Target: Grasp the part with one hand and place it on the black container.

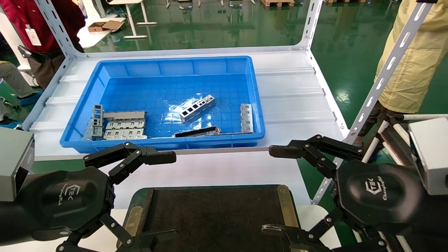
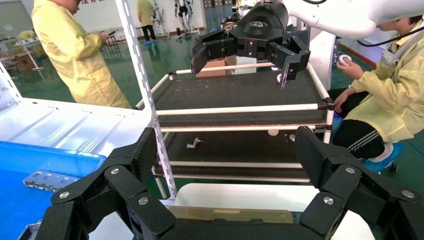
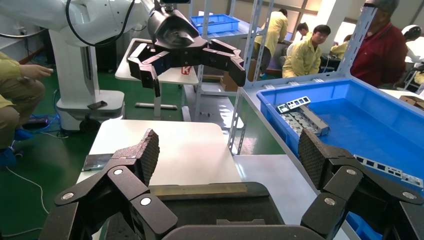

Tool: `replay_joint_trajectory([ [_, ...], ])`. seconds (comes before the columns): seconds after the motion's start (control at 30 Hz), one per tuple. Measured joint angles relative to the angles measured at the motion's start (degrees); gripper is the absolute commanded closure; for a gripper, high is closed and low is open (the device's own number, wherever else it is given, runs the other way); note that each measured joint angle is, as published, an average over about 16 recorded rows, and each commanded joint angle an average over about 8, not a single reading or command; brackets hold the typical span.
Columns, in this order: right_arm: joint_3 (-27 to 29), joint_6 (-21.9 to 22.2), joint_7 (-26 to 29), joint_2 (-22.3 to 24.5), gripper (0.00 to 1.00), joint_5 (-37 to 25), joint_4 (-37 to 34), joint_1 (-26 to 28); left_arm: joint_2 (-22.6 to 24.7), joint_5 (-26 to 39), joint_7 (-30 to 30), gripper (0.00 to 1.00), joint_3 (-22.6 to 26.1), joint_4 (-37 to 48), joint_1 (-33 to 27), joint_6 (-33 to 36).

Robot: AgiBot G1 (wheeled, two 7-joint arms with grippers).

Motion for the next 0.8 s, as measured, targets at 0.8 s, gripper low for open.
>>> replay_joint_trajectory([
  [0.8,0.0,0.0,0.0,0.0,0.0,0.0,0.0,0.0,0.0,0.0,0.0,0.0,0.0,0.0,0.0,0.0],
])
